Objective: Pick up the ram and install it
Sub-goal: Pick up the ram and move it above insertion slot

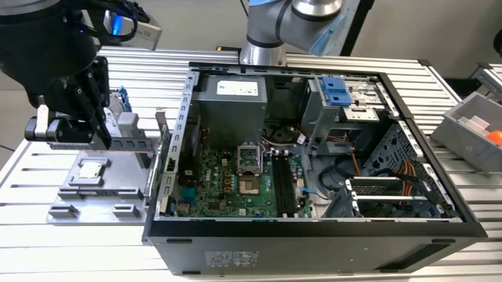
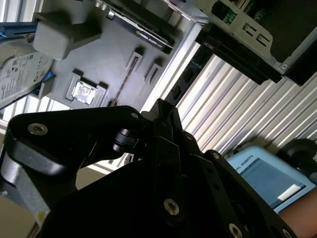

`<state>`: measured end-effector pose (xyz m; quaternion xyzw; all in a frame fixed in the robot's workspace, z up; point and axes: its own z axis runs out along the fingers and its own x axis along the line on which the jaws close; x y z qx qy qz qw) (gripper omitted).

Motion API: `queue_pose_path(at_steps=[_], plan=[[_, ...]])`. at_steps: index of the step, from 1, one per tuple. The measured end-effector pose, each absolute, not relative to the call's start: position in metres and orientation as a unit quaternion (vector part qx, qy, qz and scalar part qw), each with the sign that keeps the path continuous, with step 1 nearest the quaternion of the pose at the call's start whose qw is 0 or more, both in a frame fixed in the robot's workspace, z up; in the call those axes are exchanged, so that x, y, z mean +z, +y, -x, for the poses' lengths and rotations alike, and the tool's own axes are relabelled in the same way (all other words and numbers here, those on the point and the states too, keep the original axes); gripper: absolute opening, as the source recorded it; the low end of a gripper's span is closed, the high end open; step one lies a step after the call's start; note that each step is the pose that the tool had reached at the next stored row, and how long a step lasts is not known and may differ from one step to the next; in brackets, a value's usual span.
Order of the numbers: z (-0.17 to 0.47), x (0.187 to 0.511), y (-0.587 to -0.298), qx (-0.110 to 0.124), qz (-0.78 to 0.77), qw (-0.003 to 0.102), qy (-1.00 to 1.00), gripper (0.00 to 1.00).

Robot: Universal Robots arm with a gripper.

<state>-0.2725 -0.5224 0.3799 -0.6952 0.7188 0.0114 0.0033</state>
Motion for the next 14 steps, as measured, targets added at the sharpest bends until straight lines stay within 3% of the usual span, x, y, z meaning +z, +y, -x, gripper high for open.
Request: queue_pose_path(at_steps=[14], plan=[[0.253, 0.380, -0.522, 0.012, 0.695, 0.003, 0.719, 0.00]])
